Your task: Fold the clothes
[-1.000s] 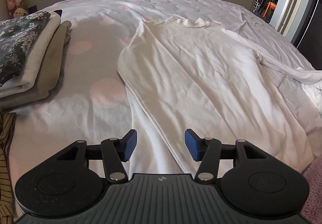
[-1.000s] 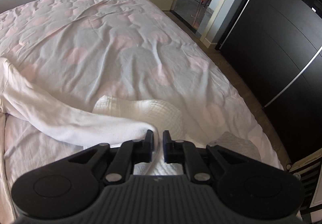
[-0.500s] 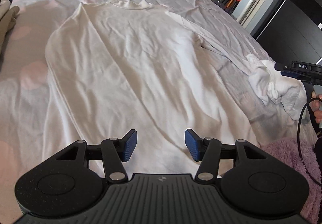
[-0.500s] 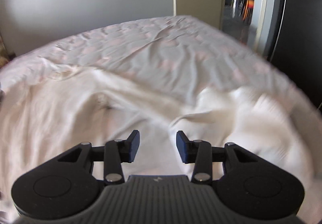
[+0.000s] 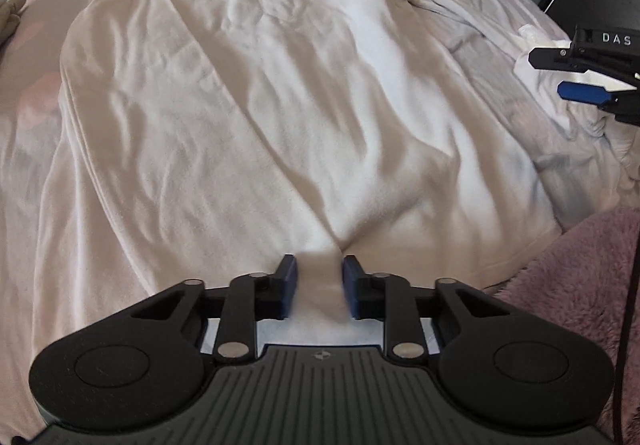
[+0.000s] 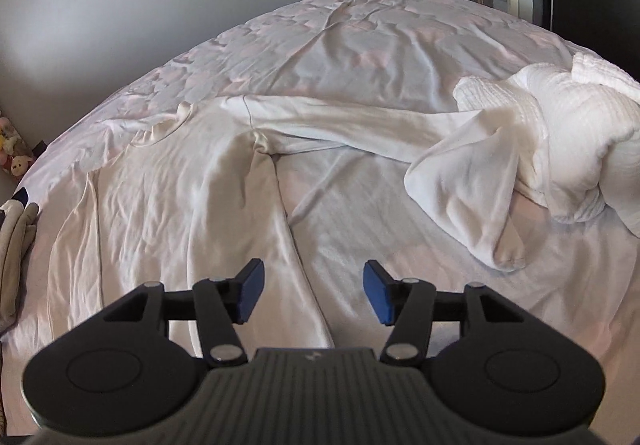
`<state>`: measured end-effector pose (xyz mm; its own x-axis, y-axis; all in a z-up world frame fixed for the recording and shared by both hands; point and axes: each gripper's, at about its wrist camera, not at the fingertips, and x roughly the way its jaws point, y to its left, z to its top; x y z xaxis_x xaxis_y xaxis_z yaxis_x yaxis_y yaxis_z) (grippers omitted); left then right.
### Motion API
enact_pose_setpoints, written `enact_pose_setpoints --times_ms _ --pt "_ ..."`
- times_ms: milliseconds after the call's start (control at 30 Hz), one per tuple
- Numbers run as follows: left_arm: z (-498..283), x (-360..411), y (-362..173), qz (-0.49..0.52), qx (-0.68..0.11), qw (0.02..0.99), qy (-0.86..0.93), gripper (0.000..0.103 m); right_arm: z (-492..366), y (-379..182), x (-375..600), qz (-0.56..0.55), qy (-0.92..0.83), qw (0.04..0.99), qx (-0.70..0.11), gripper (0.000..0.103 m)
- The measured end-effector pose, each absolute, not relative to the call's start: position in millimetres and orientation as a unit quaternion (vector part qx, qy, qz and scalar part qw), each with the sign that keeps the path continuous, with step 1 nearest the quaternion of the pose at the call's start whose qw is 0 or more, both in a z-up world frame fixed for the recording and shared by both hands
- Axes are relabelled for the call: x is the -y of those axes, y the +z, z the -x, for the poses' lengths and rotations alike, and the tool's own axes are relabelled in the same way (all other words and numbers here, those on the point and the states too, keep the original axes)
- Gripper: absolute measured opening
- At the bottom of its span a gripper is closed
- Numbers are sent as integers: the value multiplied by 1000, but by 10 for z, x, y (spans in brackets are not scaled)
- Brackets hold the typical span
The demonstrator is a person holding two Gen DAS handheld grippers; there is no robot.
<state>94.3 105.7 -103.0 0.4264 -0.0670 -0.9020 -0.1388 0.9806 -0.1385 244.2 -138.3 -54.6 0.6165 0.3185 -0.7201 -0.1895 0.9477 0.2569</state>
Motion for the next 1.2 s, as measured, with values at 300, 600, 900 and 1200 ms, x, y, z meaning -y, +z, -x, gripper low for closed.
enact_pose_setpoints --times_ms 300,600,900,1200 --pt "-751 -1511 -345 126 -469 873 39 3 -2453 -553 1384 -77 157 892 -417 58" --pt "-904 -2406 689 101 -404 903 101 3 -2455 -557 1367 -76 159 890 -420 58" --pt "-1251 -3718 1306 83 -377 892 236 3 -2488 -590 1339 -73 158 885 -431 58" --pt "-1185 -5076 1264 94 -377 840 380 3 -2541 -654 1266 -58 154 879 -447 58"
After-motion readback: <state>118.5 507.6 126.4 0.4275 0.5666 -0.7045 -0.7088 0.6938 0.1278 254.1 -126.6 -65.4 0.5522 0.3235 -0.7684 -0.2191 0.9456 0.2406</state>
